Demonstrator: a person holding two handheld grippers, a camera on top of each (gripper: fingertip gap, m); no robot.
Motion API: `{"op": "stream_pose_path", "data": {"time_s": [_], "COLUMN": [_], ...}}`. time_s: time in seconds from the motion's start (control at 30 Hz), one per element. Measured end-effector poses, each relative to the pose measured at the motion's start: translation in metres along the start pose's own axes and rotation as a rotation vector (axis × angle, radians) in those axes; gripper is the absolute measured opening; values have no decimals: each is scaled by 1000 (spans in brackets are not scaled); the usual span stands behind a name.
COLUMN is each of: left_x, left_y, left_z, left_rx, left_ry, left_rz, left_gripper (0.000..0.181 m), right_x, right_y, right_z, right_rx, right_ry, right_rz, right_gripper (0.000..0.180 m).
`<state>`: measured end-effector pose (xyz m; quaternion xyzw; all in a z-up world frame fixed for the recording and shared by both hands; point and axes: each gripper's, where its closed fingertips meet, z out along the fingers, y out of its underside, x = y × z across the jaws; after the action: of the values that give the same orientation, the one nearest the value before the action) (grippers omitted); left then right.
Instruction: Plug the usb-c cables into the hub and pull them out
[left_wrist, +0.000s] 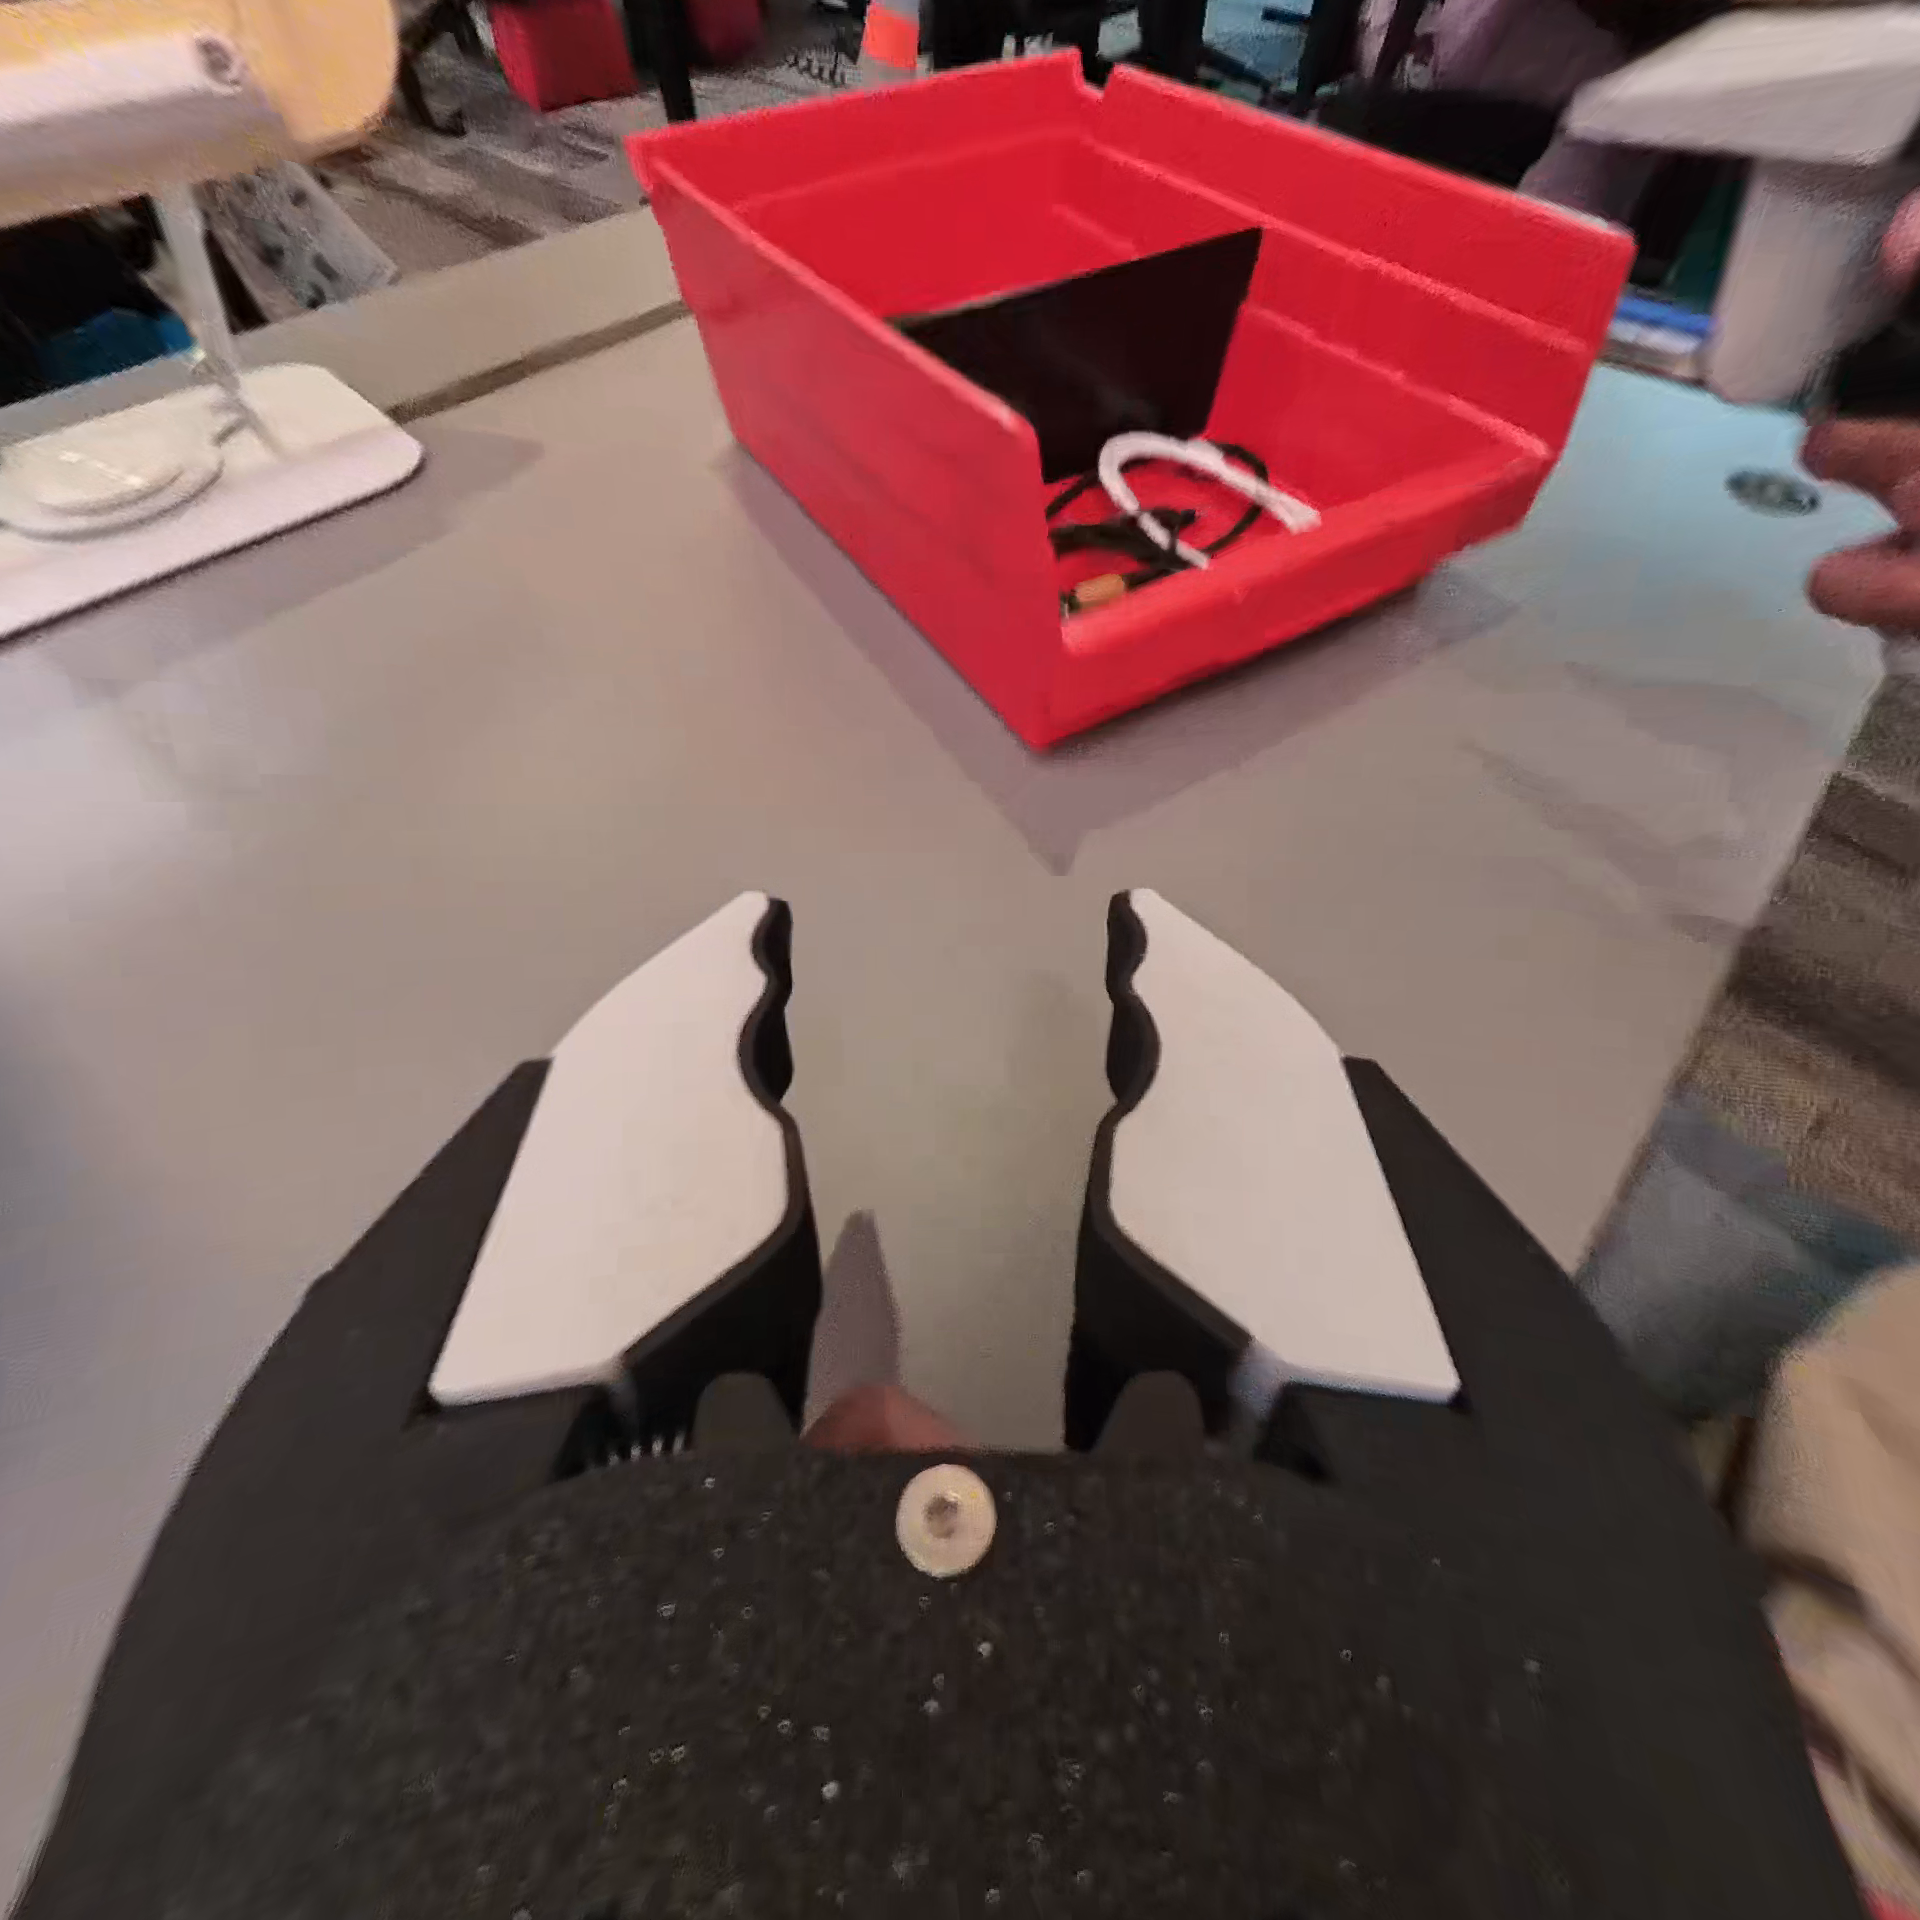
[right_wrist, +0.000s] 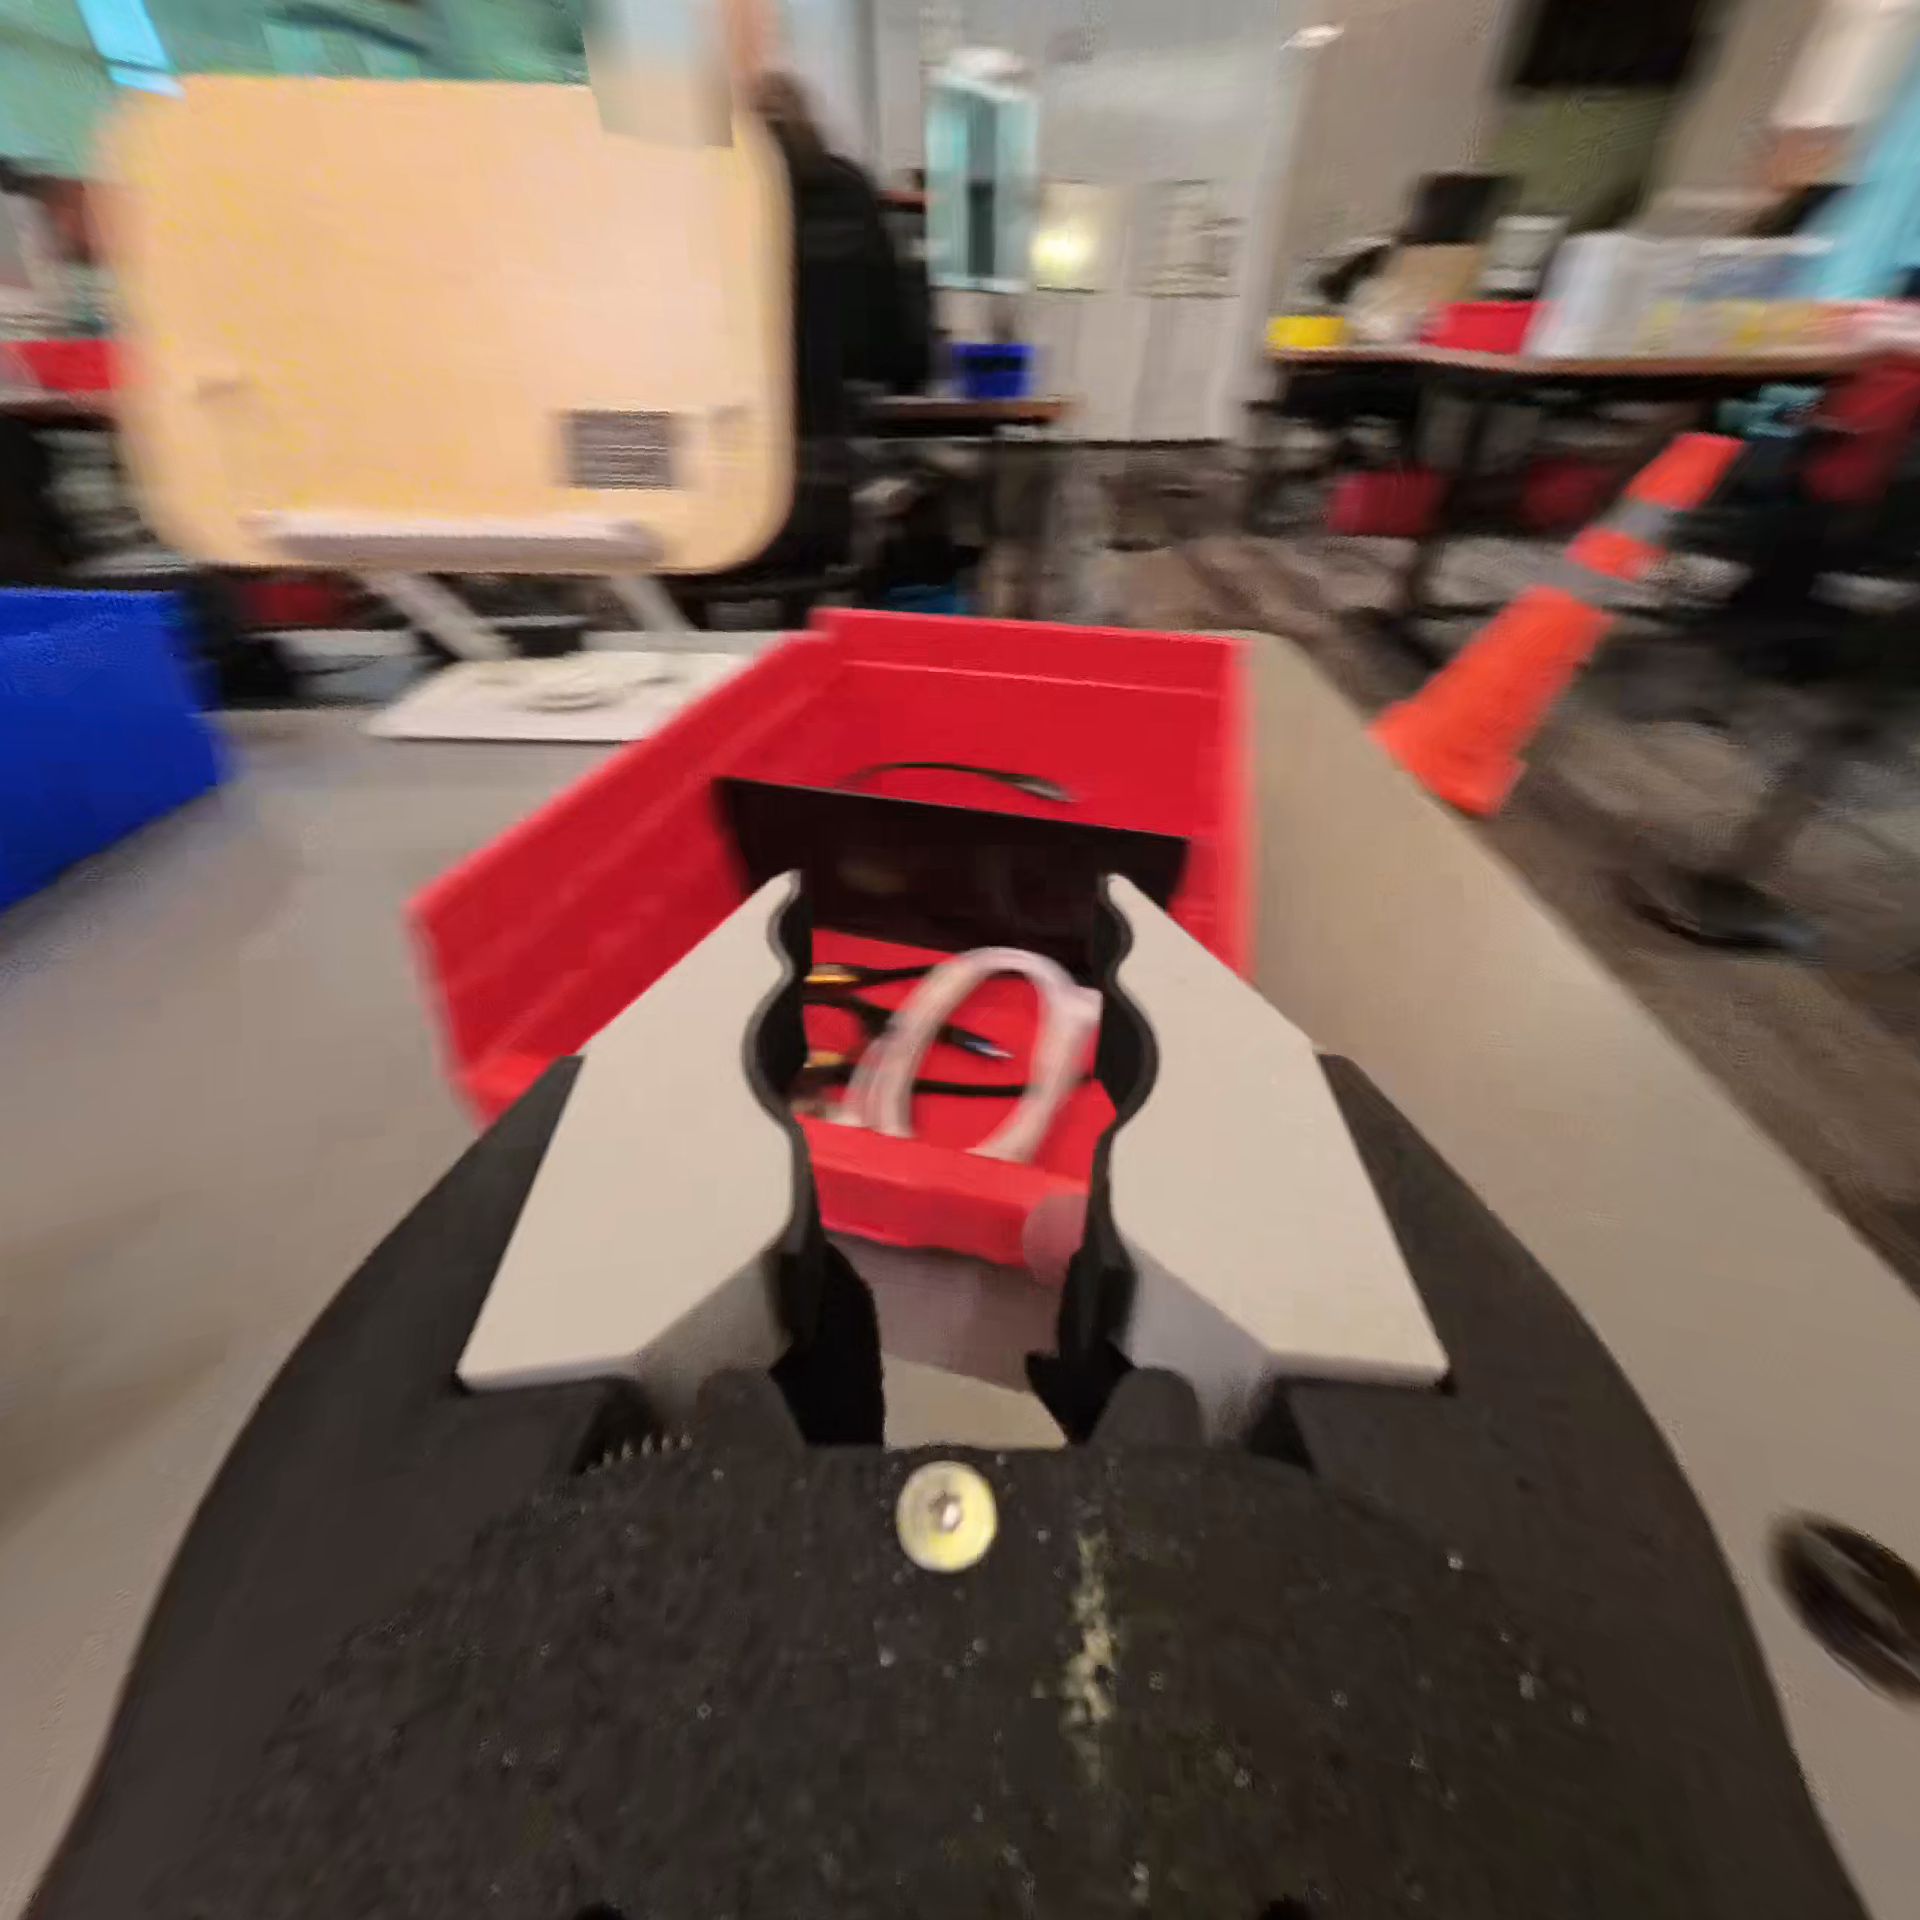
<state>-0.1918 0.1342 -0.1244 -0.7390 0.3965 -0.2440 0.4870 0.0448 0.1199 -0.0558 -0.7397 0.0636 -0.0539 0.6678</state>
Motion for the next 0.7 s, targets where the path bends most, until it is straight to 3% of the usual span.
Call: {"op": "stream_pose_path", "data": {"time_s": [0.07,0.23,0.33,0.37,0.53,0.7], "left_x": [-2,9,12,11,-2,-35], "left_y": [-20,-51,-39,-35,-36,-48], "left_z": [34,111,137,140,130,89], "left_rx": [23,0,-97,-111,-79,25], "left_ry": [-5,15,0,-2,-128,-209], "left_rz": [-26,-21,-15,-21,116,93], "left_gripper": [57,54,34,24,9,7], "right_x": [34,59,66,65,45,6], "right_y": [11,65,86,88,84,52], "right_z": [0,18,28,31,33,34], "right_rx": [-46,-240,-319,-324,-325,-235], "right_ry": [109,166,203,189,162,204], "right_rz": [22,40,74,87,54,-47], "right_gripper": [57,56,37,20,7,1]}}
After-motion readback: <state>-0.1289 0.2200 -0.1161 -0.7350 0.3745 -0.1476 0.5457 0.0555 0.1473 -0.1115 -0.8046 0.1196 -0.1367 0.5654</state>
